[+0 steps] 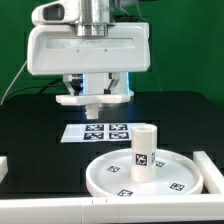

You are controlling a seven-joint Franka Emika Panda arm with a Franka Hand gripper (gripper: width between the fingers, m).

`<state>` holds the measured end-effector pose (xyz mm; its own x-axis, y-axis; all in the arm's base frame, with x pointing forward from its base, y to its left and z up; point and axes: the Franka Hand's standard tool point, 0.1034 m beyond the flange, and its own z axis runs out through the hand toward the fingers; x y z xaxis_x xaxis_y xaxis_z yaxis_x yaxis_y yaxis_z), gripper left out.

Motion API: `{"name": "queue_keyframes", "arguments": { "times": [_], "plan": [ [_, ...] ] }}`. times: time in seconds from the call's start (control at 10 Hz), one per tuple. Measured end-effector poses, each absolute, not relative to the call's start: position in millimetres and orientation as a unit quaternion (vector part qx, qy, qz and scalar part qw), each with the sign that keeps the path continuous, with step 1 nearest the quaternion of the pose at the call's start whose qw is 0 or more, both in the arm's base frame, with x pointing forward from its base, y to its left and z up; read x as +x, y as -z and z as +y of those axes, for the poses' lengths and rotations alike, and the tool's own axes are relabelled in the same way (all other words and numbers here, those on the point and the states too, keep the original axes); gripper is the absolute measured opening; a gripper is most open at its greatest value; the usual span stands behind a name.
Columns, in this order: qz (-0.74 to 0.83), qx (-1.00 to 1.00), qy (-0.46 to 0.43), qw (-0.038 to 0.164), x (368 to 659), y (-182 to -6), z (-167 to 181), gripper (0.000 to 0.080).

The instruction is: Assemble round table

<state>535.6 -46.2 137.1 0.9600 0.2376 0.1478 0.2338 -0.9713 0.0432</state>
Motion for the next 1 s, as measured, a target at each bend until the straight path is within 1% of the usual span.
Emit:
{"name": "queue_keyframes", "arguments": {
  "times": [0.1, 0.3, 0.4, 0.5, 0.6, 0.9, 1.0],
  "plan": [
    [0.105, 0.992, -0.071, 0.010, 536, -138.1, -42, 0.0442],
    [0.062, 0.997, -0.051, -0.001, 558, -152.2, -4, 0.0442],
    [0.013, 0.999, -0.034, -0.007, 564, -150.8, 12, 0.0442],
    [-0.010, 1.000, -0.017, -0.006, 569, -145.1, 25, 0.0442],
    [-0.002, 1.000, -0.023, 0.000, 570, -139.7, 28, 0.0442],
    [-0.004, 1.000, -0.022, 0.000, 569, -138.9, 26, 0.0442],
    [-0.013, 1.000, -0.012, -0.003, 567, -138.8, 29, 0.0442]
  ]
}}
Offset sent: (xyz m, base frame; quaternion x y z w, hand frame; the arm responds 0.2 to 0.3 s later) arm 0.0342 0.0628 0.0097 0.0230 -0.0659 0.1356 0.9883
